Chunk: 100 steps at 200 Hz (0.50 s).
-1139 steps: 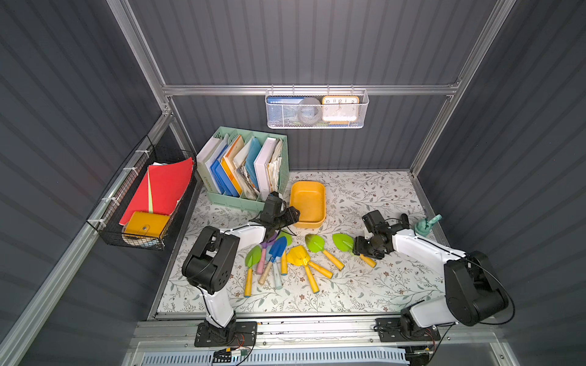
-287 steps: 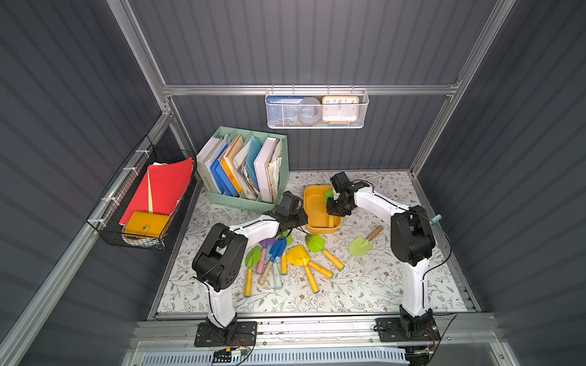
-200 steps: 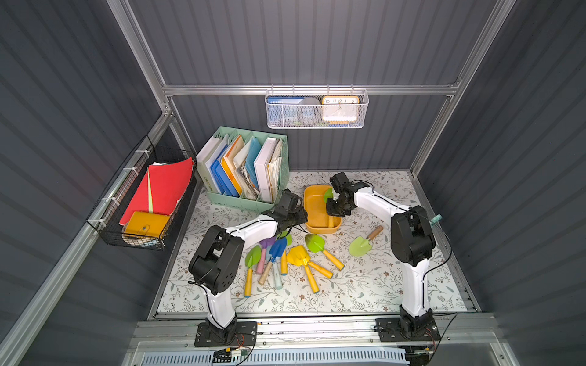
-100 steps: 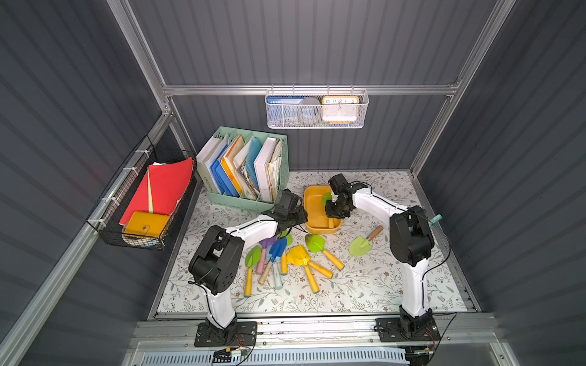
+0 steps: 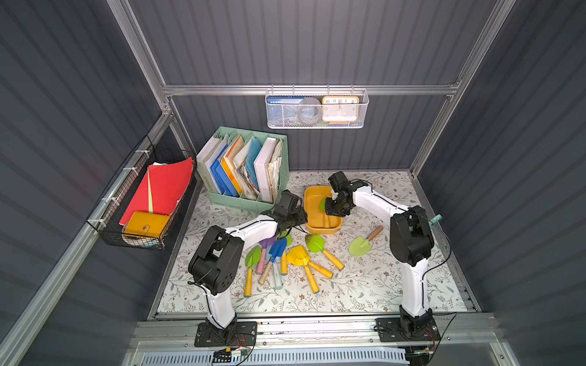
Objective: Put the shovel into the storage box
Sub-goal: Place the shovel in the storage box.
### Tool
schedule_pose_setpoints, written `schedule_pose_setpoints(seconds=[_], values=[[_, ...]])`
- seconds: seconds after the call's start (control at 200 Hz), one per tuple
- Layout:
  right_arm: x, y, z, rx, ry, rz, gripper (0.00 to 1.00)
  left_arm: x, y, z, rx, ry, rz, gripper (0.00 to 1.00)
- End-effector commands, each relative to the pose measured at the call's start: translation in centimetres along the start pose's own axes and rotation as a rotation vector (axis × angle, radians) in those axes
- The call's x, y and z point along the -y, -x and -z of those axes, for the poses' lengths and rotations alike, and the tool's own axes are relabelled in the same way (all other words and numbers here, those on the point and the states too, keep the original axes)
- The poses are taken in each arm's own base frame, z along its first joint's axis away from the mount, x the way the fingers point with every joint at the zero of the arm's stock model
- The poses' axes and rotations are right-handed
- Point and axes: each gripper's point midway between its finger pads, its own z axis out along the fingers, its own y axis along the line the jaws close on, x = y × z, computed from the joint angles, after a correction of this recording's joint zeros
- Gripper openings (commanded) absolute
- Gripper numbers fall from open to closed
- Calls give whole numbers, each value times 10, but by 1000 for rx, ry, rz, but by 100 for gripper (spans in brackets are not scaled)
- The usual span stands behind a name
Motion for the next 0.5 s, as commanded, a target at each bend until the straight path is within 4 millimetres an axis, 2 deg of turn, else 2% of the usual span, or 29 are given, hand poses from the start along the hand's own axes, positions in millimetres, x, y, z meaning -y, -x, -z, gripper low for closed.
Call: schedule_pose_setpoints(seconds=[0.0,0.27,0.495], values=[[-7,-2,29,30,39,3,37,-3,0,14,4,20,-12,57],[-9,-23,58,61,102,16,47,3,-1,32,-10,0,-53,62],[-7,-50,74,59,125,38,50,-1,-11,47,-32,-4,-69,66]])
